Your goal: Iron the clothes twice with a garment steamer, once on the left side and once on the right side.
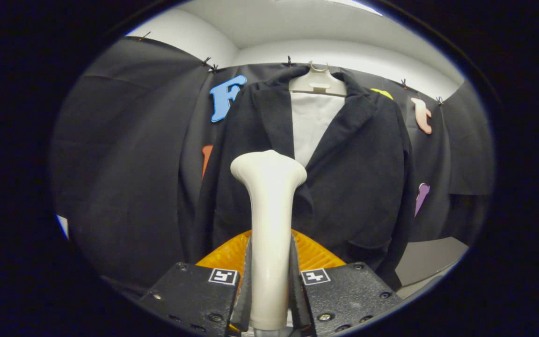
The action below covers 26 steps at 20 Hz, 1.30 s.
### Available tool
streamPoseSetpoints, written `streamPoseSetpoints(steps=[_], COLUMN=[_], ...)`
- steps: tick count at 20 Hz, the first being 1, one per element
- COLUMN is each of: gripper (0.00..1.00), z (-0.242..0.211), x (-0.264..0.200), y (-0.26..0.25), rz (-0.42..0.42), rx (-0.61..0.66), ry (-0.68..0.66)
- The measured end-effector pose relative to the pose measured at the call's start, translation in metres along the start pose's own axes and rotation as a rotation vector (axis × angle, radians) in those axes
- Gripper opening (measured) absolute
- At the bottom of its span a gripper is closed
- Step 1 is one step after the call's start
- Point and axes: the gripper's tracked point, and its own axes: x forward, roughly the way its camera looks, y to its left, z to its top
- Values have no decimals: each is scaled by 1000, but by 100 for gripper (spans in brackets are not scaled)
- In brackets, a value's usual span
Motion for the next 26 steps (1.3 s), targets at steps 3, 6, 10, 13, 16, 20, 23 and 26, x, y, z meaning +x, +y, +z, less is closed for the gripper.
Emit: streamPoseSetpoints(steps=[3, 6, 10, 13, 16, 20, 23, 26], gripper=[36, 36, 36, 36, 36, 36, 36, 36], z=[-7, -16, -34, -57, -73, -94, -108, -123], x=[-1, -5, -6, -5, -10, -18, -27, -32], y=[-4, -1, 6, 8, 10, 5, 4, 5], rz=[2, 12, 29, 40, 52, 52, 57, 76], rx=[-9, -21, -29, -19, -28, -44, -55, -82], ry=[11, 21, 58, 119, 153, 195, 219, 248])
